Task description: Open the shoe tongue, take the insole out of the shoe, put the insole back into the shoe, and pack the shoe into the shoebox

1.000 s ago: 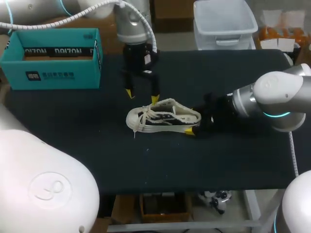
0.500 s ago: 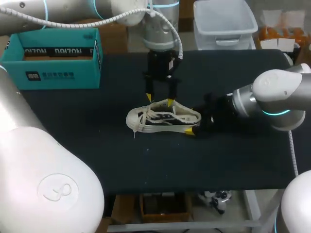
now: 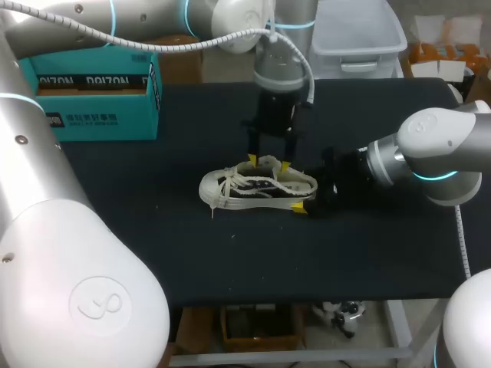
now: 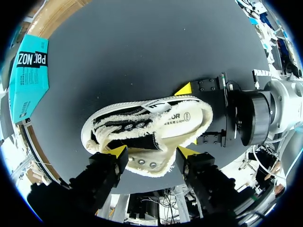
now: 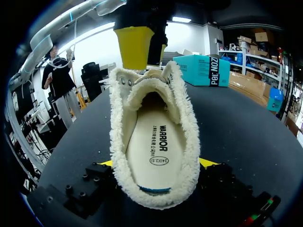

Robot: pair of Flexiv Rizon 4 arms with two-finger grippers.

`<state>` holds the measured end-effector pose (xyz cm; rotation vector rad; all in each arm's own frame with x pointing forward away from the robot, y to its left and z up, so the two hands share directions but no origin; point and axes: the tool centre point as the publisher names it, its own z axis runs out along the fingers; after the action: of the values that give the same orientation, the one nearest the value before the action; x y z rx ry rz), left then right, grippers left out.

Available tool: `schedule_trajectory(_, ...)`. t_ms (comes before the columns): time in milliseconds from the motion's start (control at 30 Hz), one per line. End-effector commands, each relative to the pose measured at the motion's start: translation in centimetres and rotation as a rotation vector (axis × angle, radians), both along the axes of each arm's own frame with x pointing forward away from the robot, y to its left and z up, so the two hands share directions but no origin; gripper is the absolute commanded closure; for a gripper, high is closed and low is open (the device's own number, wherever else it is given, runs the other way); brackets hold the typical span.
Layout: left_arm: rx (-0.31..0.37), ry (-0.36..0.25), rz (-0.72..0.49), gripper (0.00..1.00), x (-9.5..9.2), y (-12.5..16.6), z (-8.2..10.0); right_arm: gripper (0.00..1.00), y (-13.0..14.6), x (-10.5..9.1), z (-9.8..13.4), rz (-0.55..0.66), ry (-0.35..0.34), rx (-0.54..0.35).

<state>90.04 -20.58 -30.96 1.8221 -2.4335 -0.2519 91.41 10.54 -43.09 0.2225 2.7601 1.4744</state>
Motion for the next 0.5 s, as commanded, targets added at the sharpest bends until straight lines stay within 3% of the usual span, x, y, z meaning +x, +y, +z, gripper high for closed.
schedule_trajectory(33,0.011,-0.013,0.017,0.37,-0.2,-0.2,-0.8,1.0,0.2,-0.2,-0.4,0.0,0.0,0.001)
schedule_trajectory(500,0.078,-0.058,0.073,0.51,0.2,-1.0,-2.3,1.0,0.2,-0.2,-0.4,0.0,0.0,0.001)
